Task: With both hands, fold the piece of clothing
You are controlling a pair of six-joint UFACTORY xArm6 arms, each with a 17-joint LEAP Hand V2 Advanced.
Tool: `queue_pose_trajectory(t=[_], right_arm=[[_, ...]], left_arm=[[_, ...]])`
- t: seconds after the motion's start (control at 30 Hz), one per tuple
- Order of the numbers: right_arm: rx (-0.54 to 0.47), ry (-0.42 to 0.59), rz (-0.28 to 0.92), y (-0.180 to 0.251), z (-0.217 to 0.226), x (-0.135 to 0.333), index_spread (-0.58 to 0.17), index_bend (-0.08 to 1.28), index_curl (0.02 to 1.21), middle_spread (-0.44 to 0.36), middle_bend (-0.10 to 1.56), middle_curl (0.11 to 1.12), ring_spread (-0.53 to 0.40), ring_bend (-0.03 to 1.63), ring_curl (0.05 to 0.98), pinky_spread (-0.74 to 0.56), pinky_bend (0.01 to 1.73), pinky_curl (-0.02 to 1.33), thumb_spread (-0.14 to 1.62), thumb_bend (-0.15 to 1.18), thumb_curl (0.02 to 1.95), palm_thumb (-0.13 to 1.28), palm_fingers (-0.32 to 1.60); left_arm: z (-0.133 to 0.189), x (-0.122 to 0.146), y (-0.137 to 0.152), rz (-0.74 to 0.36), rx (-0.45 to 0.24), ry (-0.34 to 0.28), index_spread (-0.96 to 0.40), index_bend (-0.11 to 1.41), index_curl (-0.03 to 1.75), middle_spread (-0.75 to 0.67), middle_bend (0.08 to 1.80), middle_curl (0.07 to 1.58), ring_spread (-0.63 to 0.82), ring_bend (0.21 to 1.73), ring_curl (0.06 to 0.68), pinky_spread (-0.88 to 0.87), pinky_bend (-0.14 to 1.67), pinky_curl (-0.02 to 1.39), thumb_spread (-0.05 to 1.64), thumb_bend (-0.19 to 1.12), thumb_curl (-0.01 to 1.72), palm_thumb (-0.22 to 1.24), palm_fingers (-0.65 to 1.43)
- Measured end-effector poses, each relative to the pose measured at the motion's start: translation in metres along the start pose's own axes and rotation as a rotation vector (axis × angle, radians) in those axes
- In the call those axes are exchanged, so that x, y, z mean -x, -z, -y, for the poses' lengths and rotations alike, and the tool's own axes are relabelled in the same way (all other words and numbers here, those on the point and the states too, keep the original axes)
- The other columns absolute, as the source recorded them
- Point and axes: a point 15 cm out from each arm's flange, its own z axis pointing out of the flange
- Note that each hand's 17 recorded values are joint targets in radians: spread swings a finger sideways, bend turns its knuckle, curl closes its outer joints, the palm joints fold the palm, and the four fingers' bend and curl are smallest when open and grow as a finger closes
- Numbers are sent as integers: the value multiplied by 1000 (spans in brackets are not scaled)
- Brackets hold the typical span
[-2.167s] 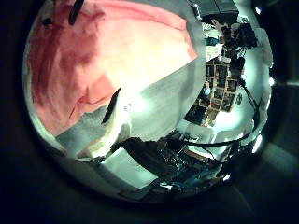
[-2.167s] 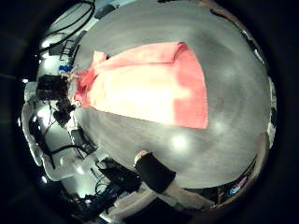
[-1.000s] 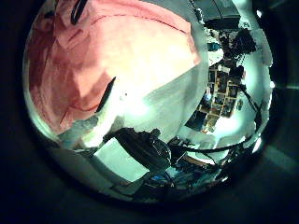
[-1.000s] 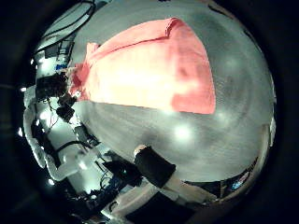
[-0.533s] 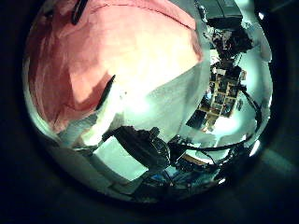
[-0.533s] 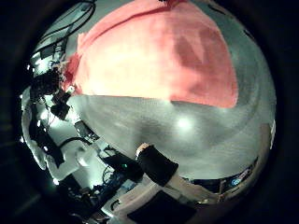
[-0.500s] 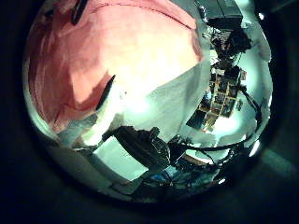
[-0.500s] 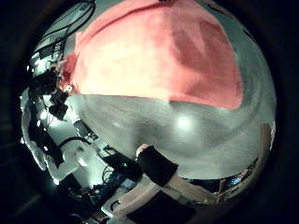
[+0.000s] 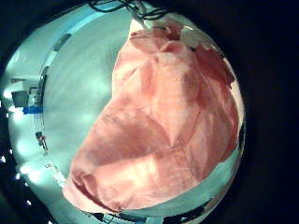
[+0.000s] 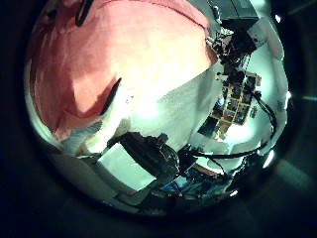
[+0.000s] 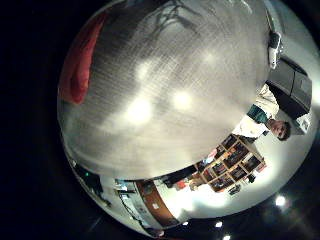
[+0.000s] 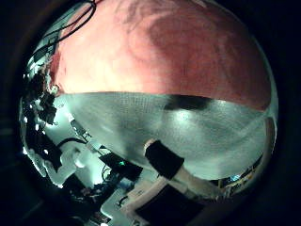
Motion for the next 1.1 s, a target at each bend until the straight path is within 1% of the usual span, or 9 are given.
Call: queue_pose_trajectory(t=[0.2,0.3,0.4,0.5,0.53,0.57,0.73,0.87,1.1], right_arm=[[22,6,-35,-2,1,3,-257,163,269,-64,307,378,-89,551,283,141,370,286,1052,-20,357,522,357],[35,7,-35,-2,-2,5,-275,163,270,-135,400,414,-199,702,318,-17,413,275,1042,-13,370,572,626],[51,10,-34,-2,-6,7,-321,184,285,-203,481,458,-265,826,368,-206,528,294,1033,-12,380,611,886],[77,11,-43,-3,-11,8,-374,208,314,-260,569,512,-297,898,414,-368,646,327,1024,-15,390,644,1090],[83,11,-49,-2,-13,8,-392,260,345,-280,613,538,-303,908,434,-400,689,353,1017,-11,397,663,1177],[89,11,-54,-2,-14,8,-405,286,365,-293,638,556,-304,929,452,-430,716,368,1014,-13,400,674,1175],[134,16,-86,0,-24,7,-437,536,499,-300,789,650,-301,1013,513,-459,900,456,990,-4,424,760,1307],[166,22,-114,4,-33,9,-431,731,620,-285,927,737,-296,1120,573,-411,1066,542,962,1,458,858,1246],[94,4,-138,34,-35,9,-380,963,778,-253,1106,853,-281,1243,671,-326,1249,664,967,25,530,1019,1120]], left_arm=[[0,1,-1,0,1,1,-62,194,450,45,177,332,257,568,223,358,196,350,1268,-12,291,532,215],[0,1,0,0,0,2,-62,193,450,45,178,331,259,567,224,358,196,350,1268,-12,290,533,215],[-1,2,1,0,0,2,-62,193,451,40,180,331,260,567,225,358,194,347,1268,-12,290,533,215],[-1,2,2,0,-2,3,-62,196,452,38,180,329,254,564,224,358,193,345,1268,-12,289,533,218],[-1,2,2,0,-2,3,-62,194,452,38,181,330,254,562,224,358,195,345,1268,-12,289,533,220],[-1,2,2,0,-3,3,-62,193,452,37,180,330,253,563,224,358,194,344,1268,-12,289,533,221],[-1,3,3,-1,-2,4,-62,193,452,37,180,330,251,562,224,357,194,344,1270,-11,290,536,222],[-1,3,4,-2,-2,6,-62,199,456,36,178,329,250,559,223,357,192,342,1272,-12,291,537,225],[-6,2,0,-8,20,3,-72,207,465,36,179,328,242,560,220,352,189,333,1272,-12,292,538,241]])
